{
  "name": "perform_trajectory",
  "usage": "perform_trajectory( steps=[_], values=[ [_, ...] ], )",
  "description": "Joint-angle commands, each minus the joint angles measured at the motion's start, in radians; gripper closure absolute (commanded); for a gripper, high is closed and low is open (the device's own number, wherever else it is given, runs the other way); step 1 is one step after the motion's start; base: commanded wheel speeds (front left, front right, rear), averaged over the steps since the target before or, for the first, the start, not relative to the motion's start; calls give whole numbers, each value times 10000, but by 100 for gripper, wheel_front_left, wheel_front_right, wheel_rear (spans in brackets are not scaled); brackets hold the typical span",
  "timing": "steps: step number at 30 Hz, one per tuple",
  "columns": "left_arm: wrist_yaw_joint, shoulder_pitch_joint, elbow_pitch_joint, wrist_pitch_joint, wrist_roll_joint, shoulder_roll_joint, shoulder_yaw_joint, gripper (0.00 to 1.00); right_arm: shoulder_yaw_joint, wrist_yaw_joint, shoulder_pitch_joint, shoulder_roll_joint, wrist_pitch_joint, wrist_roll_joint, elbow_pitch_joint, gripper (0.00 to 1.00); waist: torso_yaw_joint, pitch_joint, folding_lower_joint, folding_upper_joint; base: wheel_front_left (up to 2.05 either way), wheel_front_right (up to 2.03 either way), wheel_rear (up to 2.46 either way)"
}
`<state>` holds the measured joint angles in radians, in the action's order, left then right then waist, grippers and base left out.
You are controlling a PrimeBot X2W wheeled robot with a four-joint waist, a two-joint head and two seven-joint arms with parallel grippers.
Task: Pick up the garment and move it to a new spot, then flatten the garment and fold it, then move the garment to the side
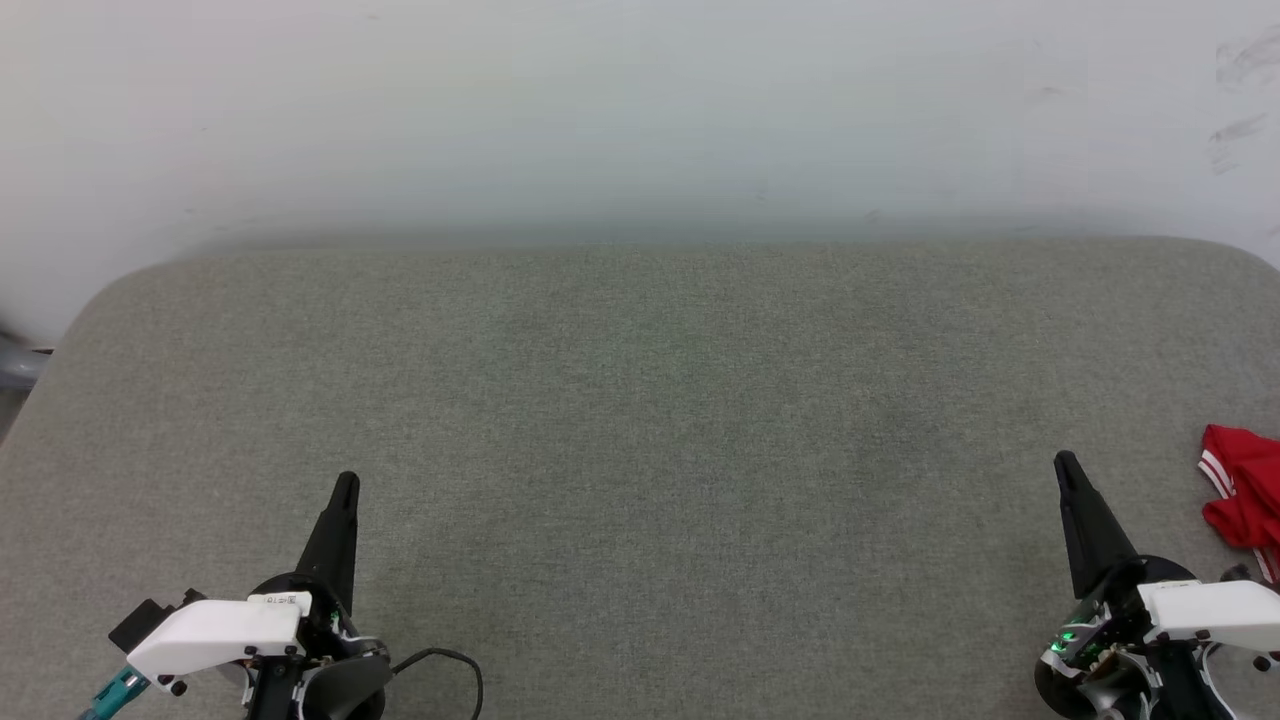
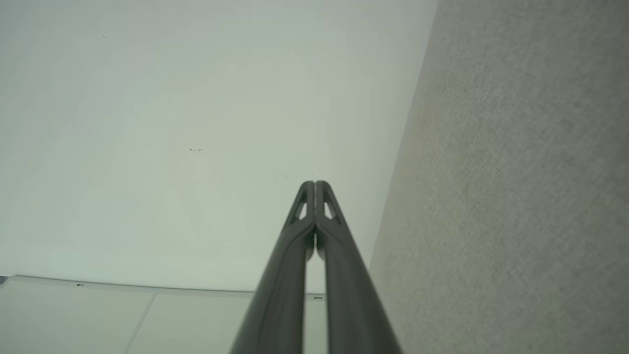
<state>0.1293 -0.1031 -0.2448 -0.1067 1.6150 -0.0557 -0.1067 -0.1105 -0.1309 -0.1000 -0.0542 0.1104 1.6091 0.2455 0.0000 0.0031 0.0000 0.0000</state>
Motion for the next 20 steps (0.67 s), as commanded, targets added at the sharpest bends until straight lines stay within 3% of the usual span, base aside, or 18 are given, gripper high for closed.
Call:
perform_trajectory(
  steps=[1,20],
  values=[
    [58,-94,-13,-34,56,18,-40,100,-6,3,-169,20,17,87,26,100,0,0,0,0,0,0,0],
    [57,-92,-11,-55,28,28,-62,100,-17,3,-152,32,31,71,26,100,0,0,0,0,0,0,0]
  ],
)
